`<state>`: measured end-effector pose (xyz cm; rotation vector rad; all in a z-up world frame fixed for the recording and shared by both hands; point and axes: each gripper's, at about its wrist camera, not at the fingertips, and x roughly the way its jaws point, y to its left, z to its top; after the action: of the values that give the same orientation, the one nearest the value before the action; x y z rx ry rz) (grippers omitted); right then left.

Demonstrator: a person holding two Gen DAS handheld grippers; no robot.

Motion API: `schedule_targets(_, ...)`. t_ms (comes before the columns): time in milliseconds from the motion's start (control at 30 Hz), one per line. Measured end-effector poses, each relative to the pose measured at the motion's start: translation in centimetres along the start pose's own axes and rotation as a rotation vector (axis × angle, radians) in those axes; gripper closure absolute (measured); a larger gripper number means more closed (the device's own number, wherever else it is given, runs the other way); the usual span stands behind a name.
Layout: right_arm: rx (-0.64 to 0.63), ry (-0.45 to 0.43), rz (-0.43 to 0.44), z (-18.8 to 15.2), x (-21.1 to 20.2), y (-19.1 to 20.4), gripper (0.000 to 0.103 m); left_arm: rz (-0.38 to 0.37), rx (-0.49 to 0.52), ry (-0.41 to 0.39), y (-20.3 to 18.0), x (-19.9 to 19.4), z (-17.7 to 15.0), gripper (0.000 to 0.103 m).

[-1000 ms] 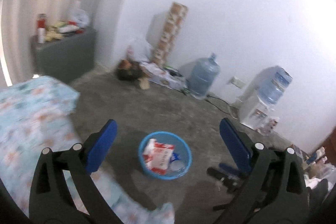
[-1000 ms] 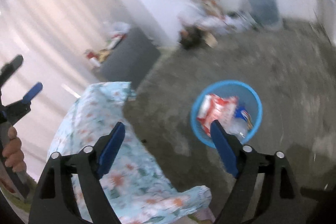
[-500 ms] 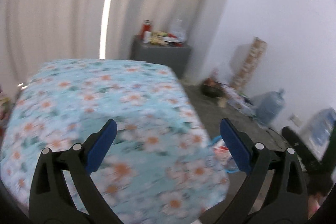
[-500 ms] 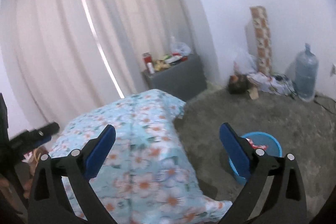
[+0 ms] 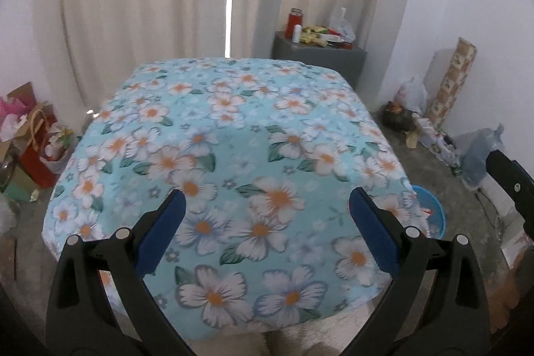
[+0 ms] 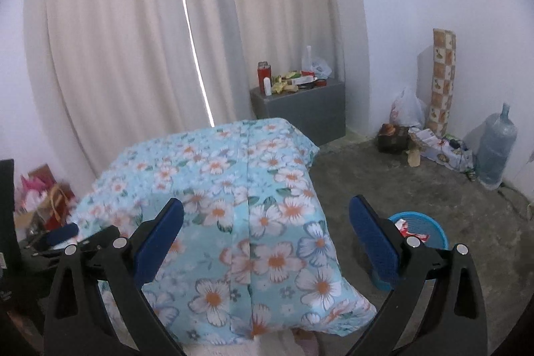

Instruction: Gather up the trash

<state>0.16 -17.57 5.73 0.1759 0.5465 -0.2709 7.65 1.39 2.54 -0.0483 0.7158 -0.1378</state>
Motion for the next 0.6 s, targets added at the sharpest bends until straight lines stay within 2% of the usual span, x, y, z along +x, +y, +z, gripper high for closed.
schedule_targets(233,-0.049,0.053,-0.032,-1.6,0.3,1.0,0.007,0.063,0.01,-0.015,0.9,-0.7,-0.9,0.009)
schedule_targets(433,-0.094,0.07,-0.055,-2.3,0.1,1.5,0.007,0.07,-0.016,0.069,0.8,-0.2,-1.8,0.009)
schedule_targets(600,-0.102,0.1,-0.064,-2.7,0.3,1.2,0.007,0.09,-0.046,0.1,0.6,-0.2,-2.8,0.009)
